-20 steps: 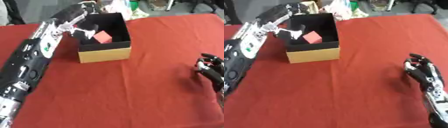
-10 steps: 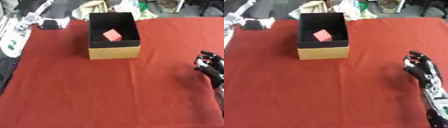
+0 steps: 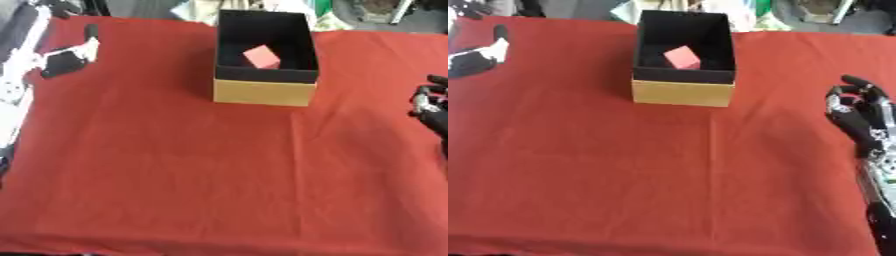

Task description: Pick up objects on the table and place them in the box.

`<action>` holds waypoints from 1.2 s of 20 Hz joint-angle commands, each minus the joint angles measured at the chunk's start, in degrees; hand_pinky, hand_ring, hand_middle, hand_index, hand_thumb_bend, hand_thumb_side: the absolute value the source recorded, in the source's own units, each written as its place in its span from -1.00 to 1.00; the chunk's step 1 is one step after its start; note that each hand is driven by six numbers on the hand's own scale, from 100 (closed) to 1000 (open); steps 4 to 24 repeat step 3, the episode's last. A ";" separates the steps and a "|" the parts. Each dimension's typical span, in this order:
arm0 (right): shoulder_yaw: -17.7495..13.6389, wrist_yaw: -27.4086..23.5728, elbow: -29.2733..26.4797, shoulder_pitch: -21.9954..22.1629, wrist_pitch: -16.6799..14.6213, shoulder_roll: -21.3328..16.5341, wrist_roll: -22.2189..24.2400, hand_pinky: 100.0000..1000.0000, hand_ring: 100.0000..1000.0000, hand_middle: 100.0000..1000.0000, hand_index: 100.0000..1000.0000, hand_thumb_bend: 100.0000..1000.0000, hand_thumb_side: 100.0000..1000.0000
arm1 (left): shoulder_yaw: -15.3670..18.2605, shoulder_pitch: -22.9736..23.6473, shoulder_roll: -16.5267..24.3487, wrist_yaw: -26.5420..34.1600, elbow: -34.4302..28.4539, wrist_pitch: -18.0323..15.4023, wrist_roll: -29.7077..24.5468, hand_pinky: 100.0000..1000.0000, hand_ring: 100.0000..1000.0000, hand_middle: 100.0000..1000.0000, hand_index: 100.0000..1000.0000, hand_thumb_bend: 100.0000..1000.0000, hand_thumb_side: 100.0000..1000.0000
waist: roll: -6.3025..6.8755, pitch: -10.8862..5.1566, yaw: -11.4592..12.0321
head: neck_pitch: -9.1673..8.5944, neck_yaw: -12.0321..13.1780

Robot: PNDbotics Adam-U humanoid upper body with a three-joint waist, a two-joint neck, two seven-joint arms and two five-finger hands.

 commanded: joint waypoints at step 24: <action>-1.10 1.43 -3.63 0.01 -0.38 -0.92 -0.75 -0.10 0.15 0.21 0.49 -1.00 -1.00 | 1.83 5.22 -2.36 4.87 -7.28 4.68 0.35 0.38 0.42 0.51 0.82 -1.00 -0.68 | -0.17 -1.02 0.00 | 0.64 0.67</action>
